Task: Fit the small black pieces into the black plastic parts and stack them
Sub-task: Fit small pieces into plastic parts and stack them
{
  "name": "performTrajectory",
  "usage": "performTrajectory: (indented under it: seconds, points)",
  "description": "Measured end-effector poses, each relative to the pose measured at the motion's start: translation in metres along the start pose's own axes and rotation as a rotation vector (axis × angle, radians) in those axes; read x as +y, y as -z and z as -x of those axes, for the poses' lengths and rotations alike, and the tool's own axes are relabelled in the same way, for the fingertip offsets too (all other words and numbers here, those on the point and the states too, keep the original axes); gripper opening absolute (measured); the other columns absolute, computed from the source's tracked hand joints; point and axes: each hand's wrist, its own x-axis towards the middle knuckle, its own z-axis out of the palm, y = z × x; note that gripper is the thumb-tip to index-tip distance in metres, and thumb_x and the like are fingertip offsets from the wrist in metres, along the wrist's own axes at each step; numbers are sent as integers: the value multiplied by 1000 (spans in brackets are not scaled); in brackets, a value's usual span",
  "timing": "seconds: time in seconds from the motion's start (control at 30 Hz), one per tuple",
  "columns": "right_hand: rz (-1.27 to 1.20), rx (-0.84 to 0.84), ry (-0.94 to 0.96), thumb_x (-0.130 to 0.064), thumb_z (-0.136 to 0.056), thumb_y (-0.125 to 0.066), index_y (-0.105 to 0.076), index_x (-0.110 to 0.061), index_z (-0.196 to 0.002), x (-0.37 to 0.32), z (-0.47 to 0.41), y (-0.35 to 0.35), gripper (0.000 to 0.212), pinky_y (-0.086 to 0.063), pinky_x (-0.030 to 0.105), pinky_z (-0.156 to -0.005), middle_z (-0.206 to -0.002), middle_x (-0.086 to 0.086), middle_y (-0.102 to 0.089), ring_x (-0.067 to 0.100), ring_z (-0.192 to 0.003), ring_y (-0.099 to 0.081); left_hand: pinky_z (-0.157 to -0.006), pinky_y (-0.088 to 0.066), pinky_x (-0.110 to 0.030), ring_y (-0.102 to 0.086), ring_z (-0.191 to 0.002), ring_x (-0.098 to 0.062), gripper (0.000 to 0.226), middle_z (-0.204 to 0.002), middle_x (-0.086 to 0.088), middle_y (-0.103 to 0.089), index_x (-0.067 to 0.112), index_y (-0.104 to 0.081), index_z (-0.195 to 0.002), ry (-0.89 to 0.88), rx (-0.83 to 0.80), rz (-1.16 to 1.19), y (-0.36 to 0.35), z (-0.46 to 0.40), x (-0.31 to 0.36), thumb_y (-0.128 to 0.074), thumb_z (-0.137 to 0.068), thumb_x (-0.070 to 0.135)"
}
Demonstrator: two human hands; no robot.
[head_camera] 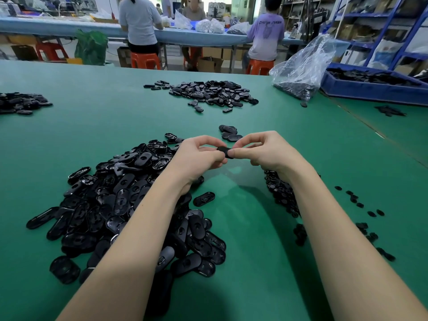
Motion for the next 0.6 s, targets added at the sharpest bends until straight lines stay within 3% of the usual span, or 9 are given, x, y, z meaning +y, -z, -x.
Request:
performTrajectory:
  seconds: [0.1, 0.27, 0.5, 0.6]
  points:
    - [-18, -36, -13, -41, -70, -91, -75, -23, -76, 1, 1, -2, 25, -25, 20, -44, -73, -1, -58, 7, -47, -35, -84, -58, -27, -65, -72, -17, 18, -74, -7, -73, 8, -70, -95, -7, 14, -50, 0, -2, -3, -68, -83, -5]
    - [4, -16, 17, -25, -76, -88, -75, -21, -73, 0, 0, -2, 13, -30, 12, -40, -57, -11, -60, 1, -41, -38, -84, -58, -28, -67, -73, -17, 16, -74, -7, -74, 8, -69, -96, -8, 22, -49, 0, -3, -5, -69, -84, -3]
    - [71, 59, 33, -29, -73, -85, -77, -22, -72, 2, -4, -9, 10, -41, 20, -57, -61, -11, -66, 7, -58, -53, -87, -59, -33, -70, -76, -20, 15, -75, -6, -74, 12, -68, -88, -17, 51, -63, -1, -5, -8, -73, -83, -2]
    - [41, 67, 59, -26, -75, -83, -76, -20, -75, 3, -6, -13, 9, -41, 17, -54, -65, -8, -69, 4, -54, -53, -90, -59, -38, -71, -76, -19, 15, -78, -8, -76, 15, -69, -87, -39, 97, -110, -2, -7, -11, -74, -82, 2]
